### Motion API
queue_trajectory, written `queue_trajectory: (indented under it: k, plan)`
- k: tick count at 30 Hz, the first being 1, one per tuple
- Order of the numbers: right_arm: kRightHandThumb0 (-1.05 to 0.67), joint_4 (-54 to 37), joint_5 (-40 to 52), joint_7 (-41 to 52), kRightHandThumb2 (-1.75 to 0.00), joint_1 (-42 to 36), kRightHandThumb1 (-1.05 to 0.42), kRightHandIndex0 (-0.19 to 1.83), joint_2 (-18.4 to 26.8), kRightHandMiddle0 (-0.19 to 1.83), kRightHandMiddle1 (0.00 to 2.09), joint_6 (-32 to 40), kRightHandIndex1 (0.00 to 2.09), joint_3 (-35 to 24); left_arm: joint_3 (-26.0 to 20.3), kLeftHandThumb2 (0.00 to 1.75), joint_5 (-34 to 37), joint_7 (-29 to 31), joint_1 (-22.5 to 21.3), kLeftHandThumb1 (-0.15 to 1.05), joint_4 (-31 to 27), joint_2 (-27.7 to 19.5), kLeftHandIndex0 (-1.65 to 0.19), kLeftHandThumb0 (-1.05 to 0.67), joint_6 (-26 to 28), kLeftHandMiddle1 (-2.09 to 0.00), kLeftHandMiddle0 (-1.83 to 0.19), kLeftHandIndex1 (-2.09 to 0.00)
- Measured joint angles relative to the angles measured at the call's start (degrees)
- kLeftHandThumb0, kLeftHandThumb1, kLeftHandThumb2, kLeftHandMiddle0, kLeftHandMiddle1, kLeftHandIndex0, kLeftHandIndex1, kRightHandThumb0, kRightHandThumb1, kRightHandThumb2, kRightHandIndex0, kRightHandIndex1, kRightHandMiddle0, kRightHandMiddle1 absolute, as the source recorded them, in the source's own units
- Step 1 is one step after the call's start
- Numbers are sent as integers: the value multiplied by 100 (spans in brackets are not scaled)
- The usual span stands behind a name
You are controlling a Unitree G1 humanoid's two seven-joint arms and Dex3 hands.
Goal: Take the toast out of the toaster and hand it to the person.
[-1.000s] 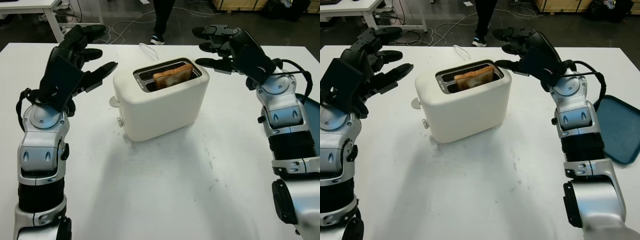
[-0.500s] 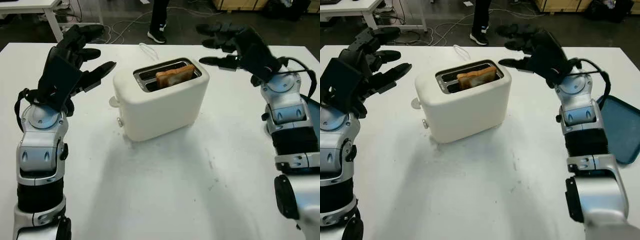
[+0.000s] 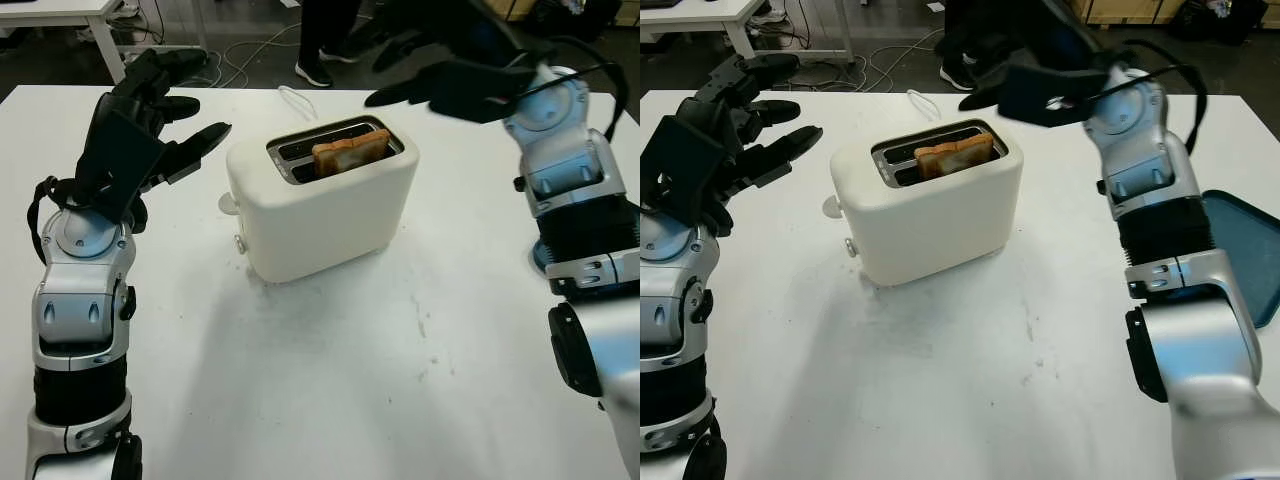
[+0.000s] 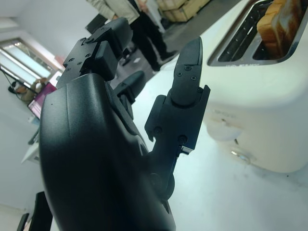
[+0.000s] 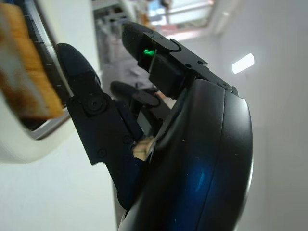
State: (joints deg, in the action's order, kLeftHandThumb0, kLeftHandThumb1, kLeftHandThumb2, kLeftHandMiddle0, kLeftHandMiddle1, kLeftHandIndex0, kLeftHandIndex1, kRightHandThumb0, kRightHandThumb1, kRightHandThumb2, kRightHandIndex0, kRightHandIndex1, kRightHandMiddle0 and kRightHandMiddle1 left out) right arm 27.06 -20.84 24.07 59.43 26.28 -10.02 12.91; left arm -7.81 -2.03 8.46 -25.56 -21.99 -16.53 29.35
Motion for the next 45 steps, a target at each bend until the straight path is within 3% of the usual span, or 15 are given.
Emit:
queue_trajectory:
  k: [10,24,27,34,36,38,40,45]
  plan:
    - [-48,275,-587,159,-1,185,-64,77,-20,102,9,-199,89,577,1,18,-2,-10,0,85,-50,-33,-23,-31,0,-97,-5,-54]
    - [-33,416,-1049,157,-1,170,-70,69,25,106,7,-529,93,853,-1,16,6,-11,3,87,-85,-53,-23,-30,7,-94,-5,-51]
    - [-33,417,-1117,157,-1,163,-71,67,24,108,7,-532,103,883,-1,15,6,-11,12,87,-86,-53,-23,-31,7,-93,-4,-50]
    - [-32,417,-1147,161,0,136,-71,78,14,120,14,-533,109,903,-3,13,7,-11,38,88,-88,-54,-24,-32,16,-93,-5,-49]
    - [-31,418,-1147,161,0,136,-71,81,10,121,20,-534,119,914,-3,13,6,-11,39,88,-88,-54,-24,-32,16,-93,-5,-49]
    - [-33,418,-1145,153,0,136,-71,81,9,102,67,-536,133,914,-4,13,6,-11,39,89,-88,-54,-24,-31,16,-92,-5,-48]
    - [-33,417,-1135,148,0,137,-71,81,5,86,101,-540,137,914,-4,12,6,-11,40,89,-88,-54,-24,-31,16,-92,-6,-48]
    - [-35,398,-1123,278,0,138,-71,84,0,81,118,-537,143,913,-4,11,5,-11,41,89,-88,-54,-24,-33,16,-92,-5,-47]
